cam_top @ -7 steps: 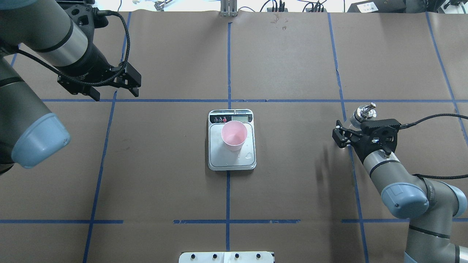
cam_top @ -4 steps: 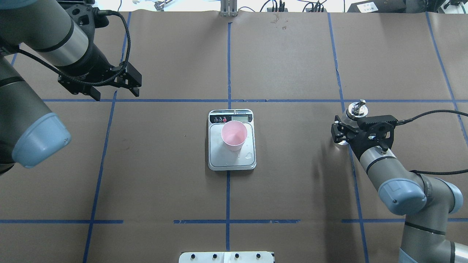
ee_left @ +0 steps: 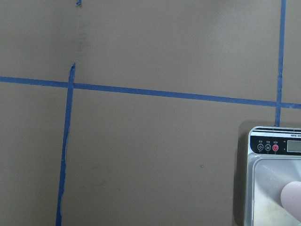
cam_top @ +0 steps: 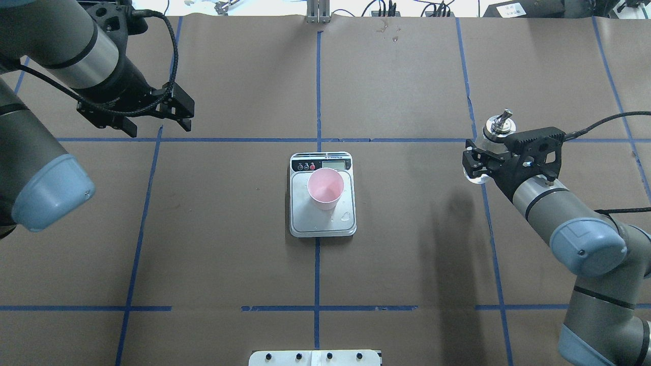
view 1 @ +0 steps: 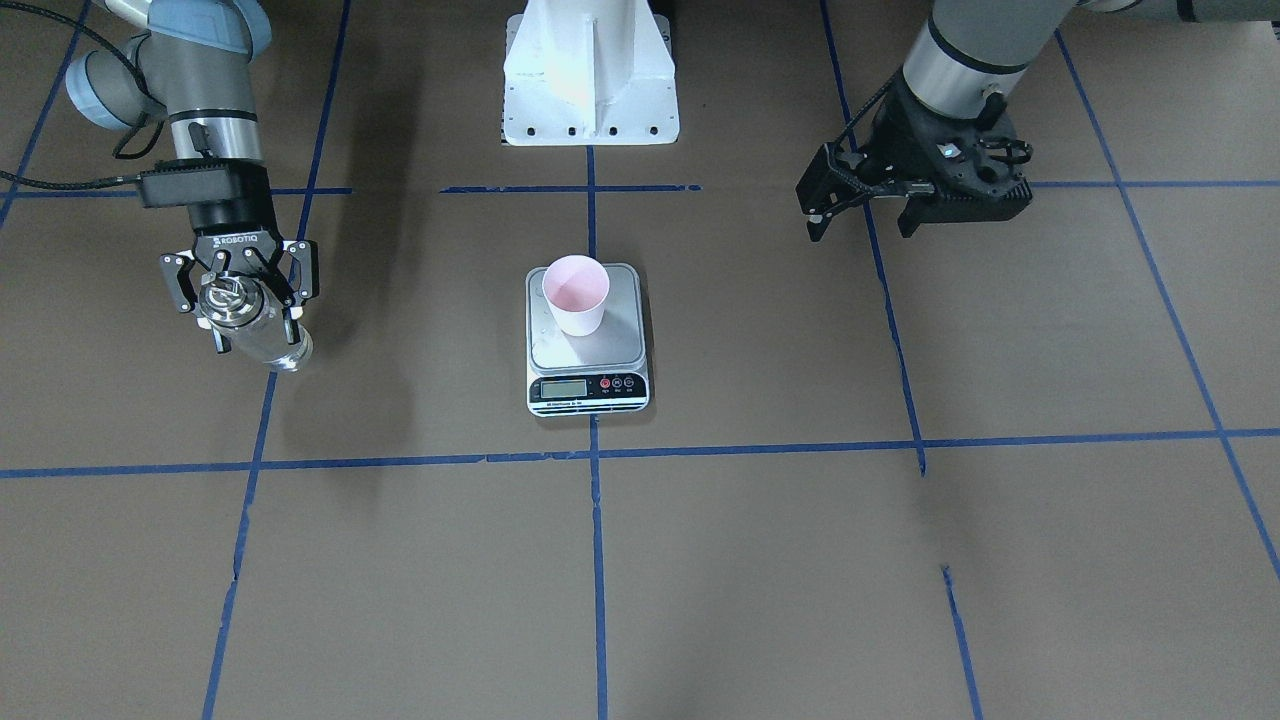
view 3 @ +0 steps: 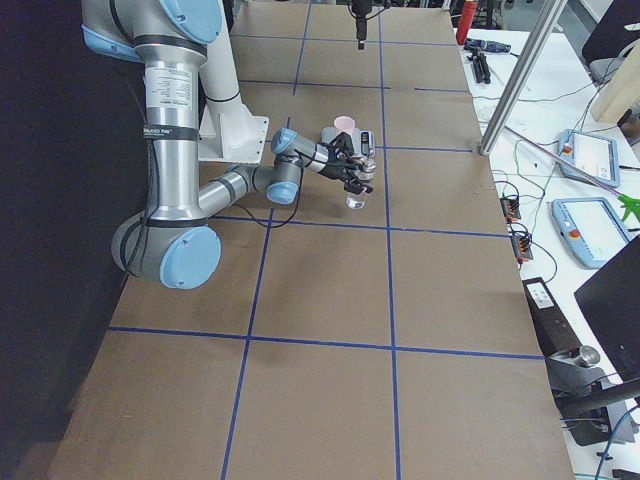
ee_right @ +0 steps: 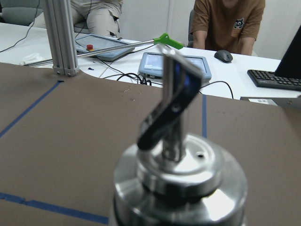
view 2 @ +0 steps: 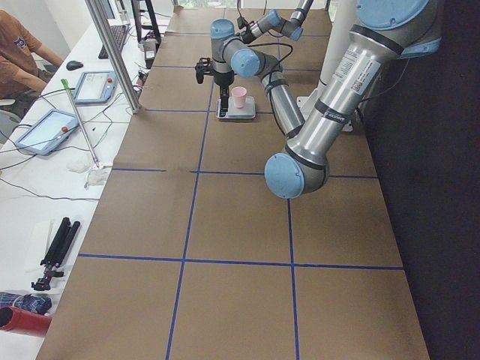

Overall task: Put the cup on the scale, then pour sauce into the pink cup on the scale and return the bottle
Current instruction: 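Lift the glass bottle with the right gripper and raise it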

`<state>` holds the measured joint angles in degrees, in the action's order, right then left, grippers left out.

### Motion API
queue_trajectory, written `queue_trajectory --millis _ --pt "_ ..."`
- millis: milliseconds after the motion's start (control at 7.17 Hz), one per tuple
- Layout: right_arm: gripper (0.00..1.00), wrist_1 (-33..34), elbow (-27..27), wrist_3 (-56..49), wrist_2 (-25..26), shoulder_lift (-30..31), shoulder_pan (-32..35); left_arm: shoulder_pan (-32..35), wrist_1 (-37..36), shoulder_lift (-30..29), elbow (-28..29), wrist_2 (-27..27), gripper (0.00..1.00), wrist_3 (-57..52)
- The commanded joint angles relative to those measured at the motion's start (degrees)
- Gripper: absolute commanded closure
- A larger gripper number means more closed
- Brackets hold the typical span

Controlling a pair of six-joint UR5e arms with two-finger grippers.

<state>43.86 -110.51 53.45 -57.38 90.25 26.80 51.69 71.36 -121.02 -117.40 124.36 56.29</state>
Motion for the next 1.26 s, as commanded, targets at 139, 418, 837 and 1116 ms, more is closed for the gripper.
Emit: queue_trajectory --millis 139,418,837,1116 --pt "1.00 5.4 -2.0 -8.1 0.9 -6.1 1.2 4.3 -0.6 1.3 -0.2 0.0 0.00 -8.7" --pt "1.00 5.9 -1.4 -20.8 8.2 -8.2 0.5 10.9 -0.6 4.7 0.2 0.1 0.00 -27.0" --pt "1.00 6.0 0.5 -25.4 8.6 -13.1 -2.3 19.4 0.0 11.1 1.6 0.3 0.00 -44.8" --pt "1.00 9.8 1.2 -26.7 15.8 -14.0 -5.5 24.7 3.8 14.5 7.2 0.4 0.00 -55.3"
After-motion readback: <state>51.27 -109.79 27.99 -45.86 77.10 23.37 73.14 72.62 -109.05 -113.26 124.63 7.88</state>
